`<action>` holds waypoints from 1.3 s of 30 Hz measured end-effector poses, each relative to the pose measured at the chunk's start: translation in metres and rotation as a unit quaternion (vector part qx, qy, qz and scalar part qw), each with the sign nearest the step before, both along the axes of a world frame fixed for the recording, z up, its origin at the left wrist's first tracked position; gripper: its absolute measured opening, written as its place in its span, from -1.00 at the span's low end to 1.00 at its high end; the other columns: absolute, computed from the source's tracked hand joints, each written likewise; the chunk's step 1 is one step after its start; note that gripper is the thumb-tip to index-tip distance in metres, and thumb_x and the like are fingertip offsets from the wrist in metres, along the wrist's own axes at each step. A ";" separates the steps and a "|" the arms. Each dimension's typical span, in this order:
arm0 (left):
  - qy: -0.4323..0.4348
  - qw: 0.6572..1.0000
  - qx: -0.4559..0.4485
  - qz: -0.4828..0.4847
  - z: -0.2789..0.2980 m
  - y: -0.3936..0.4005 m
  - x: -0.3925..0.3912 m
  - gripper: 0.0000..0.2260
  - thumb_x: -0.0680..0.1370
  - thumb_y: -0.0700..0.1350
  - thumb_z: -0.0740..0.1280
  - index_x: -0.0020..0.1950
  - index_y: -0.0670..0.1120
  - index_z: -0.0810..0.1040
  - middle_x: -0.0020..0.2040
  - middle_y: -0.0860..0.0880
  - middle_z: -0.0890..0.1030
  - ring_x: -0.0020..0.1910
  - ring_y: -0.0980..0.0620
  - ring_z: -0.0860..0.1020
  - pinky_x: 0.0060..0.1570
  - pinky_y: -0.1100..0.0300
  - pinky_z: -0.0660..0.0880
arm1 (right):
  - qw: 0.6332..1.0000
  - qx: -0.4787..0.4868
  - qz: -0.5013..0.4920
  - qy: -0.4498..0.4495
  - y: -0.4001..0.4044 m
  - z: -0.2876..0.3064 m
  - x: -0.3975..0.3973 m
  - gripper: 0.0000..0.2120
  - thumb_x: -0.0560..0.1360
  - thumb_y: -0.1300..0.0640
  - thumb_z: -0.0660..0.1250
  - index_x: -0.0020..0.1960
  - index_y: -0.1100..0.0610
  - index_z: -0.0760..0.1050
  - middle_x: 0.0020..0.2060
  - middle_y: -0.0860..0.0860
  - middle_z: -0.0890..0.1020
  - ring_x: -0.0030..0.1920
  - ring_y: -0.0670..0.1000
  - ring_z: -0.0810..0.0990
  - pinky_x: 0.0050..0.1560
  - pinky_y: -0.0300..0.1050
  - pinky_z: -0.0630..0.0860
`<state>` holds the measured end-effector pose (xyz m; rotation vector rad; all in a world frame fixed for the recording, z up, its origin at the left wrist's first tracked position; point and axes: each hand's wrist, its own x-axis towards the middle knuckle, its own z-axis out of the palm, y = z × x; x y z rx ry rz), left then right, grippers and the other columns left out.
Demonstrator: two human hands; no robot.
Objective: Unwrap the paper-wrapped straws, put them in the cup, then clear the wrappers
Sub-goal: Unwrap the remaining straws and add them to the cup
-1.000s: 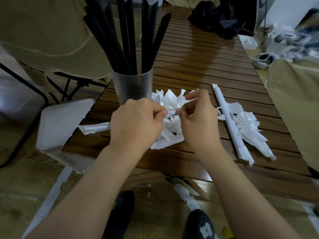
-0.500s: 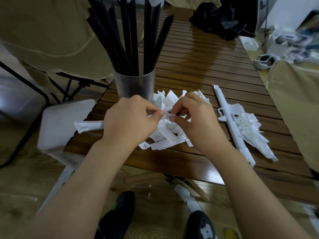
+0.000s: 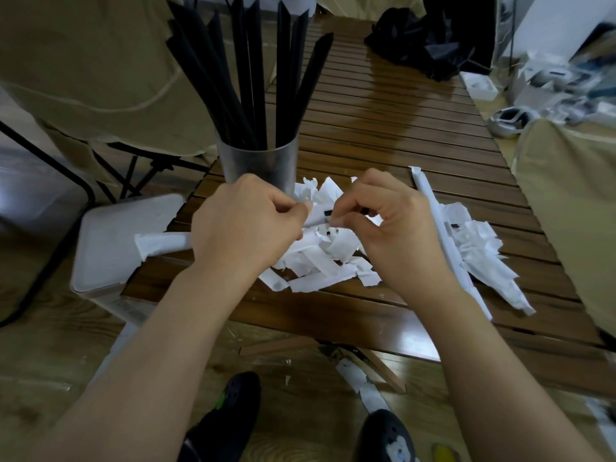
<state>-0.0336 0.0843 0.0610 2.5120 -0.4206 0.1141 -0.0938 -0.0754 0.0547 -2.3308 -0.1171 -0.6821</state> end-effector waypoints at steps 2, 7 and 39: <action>0.007 1.000 0.002 0.013 -0.001 0.001 0.001 -0.72 0.54 0.21 0.26 -0.13 0.10 0.68 -0.38 0.18 0.63 -0.36 0.20 0.54 -0.37 0.27 0.38 | 0.998 -0.009 -0.001 0.054 -0.005 0.001 -0.002 -0.87 0.38 0.29 0.47 -0.26 0.08 0.62 -0.20 -0.07 0.51 -0.12 -0.06 0.48 -0.15 -0.27 0.40; 0.026 0.999 0.009 0.018 -0.006 -0.002 -0.002 -0.71 0.55 0.21 0.23 -0.10 0.11 0.67 -0.37 0.18 0.63 -0.40 0.20 0.52 -0.42 0.30 0.29 | 0.989 -0.047 -0.005 0.139 -0.014 -0.002 -0.002 -0.81 0.37 0.28 0.48 -0.27 0.00 0.61 -0.23 -0.07 0.51 -0.14 -0.04 0.48 -0.15 -0.22 0.40; 0.034 0.980 0.105 -0.164 -0.010 -0.003 -0.007 -0.76 0.55 0.03 0.33 0.21 0.23 0.53 0.12 0.10 0.62 0.02 0.11 0.58 0.00 0.15 0.55 | 0.981 -0.123 0.007 0.150 -0.013 -0.007 0.003 -0.84 0.49 0.29 0.36 -0.06 0.09 0.69 -0.12 -0.03 0.65 -0.07 -0.01 0.55 0.00 -0.01 0.53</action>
